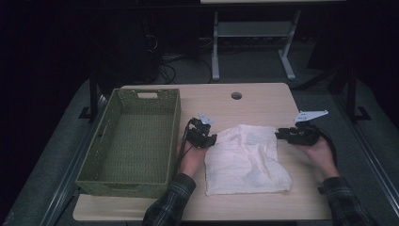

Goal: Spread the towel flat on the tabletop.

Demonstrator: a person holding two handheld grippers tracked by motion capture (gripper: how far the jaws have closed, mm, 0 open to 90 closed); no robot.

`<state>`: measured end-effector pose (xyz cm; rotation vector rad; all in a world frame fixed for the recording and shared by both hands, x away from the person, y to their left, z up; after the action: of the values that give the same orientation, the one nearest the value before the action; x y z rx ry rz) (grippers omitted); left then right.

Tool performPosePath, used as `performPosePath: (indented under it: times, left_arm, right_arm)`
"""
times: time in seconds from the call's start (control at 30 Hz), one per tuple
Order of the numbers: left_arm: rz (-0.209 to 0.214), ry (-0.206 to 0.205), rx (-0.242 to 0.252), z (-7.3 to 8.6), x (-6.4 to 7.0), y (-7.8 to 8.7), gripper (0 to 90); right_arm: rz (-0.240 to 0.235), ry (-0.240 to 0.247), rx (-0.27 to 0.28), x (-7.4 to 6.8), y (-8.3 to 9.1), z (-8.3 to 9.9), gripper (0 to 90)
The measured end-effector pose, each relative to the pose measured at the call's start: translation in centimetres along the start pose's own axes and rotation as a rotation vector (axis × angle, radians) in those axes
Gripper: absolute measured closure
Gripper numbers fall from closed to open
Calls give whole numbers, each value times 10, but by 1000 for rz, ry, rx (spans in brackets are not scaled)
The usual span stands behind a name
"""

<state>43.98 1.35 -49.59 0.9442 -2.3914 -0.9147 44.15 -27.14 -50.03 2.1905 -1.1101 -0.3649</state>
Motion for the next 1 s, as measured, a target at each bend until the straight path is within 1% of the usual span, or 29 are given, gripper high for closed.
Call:
performPosePath:
  times: [0.03, 0.07, 0.1, 0.13, 0.17, 0.23, 0.27, 0.33, 0.37, 0.43, 0.47, 0.5, 0.53, 0.57, 0.63, 0.67, 0.7, 0.73, 0.77, 0.83, 0.87, 0.9, 1.0]
  left_arm:
    - [-1, 1, -3, -1, -2, -3, 613]
    - [11, 10, -1, -3, -3, -6, 608]
    - [8, 15, -3, -3, -4, -8, 608]
    - [2, 12, -4, -4, -6, -10, 608]
    - [-3, 12, -8, -3, -7, -12, 608]
    - [-2, 19, -11, -2, -9, -16, 608]
    - [-4, 18, -20, 0, -10, -18, 608]
    - [-9, 14, -34, 2, -11, -21, 608]
    - [-12, 15, -33, 3, -12, -23, 608]
    - [-10, 17, -40, 4, -14, -24, 609]
    - [-5, 20, -43, 5, -14, -25, 617]
    - [1, 18, -48, 6, -14, -27, 628]
    - [3, 19, -51, 6, -13, -27, 636]
    - [10, 17, -54, 7, -12, -28, 654]
    - [15, 5, -63, 8, -11, -29, 702]
    - [22, 4, -66, 8, -10, -30, 741]
    - [31, 12, -68, 9, -10, -32, 783]
    - [38, 15, -73, 10, -10, -33, 821]
    - [45, 20, -70, 11, -9, -34, 860]
    - [50, 20, -62, 10, -9, -33, 883]
    - [54, 27, -49, 8, -8, -33, 885]
    - [54, 23, -44, 7, -9, -32, 887]
    - [56, 25, -19, -1, -9, -30, 889]
  right_arm:
    - [6, -6, 0, 3, -5, -1, 689]
    - [8, -9, -20, 6, -10, -1, 687]
    - [24, -4, -40, 11, -16, -2, 687]
    - [32, -2, -43, 14, -20, -3, 688]
    - [28, -9, -44, 15, -22, -5, 687]
    - [37, -14, -53, 20, -27, -7, 687]
    - [38, -22, -70, 22, -30, -7, 685]
    - [52, -20, -91, 28, -36, -5, 682]
    - [49, -25, -98, 30, -39, -5, 676]
    - [40, -59, -83, 33, -43, -7, 676]
    - [33, -65, -78, 35, -45, -7, 679]
    - [36, -68, -87, 36, -48, -5, 680]
    - [43, -61, -100, 37, -50, -3, 688]
    - [39, -63, -112, 37, -52, -1, 696]
    - [32, -64, -113, 35, -53, 2, 732]
    - [23, -70, -116, 35, -54, 3, 766]
    - [10, -82, -111, 34, -54, 3, 792]
    - [8, -79, -112, 35, -54, 4, 825]
    - [2, -83, -112, 34, -55, 4, 839]
    - [9, -86, -114, 33, -54, 3, 851]
    - [15, -81, -112, 33, -54, 3, 852]
    - [16, -76, -109, 34, -52, 2, 855]
    - [20, -83, -84, 39, -46, -2, 857]
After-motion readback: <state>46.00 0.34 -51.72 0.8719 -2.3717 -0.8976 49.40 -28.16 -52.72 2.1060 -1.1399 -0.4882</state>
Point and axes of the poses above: each handheld gripper's, and its own axes: y roughly backward along the jaws, z roughly out of its underside, x roughly to its right, the point moved 9 cm from there along -y, roughly forward along the jaws, and after that the axes turned 10 degrees about z, right-handed, at the moved point
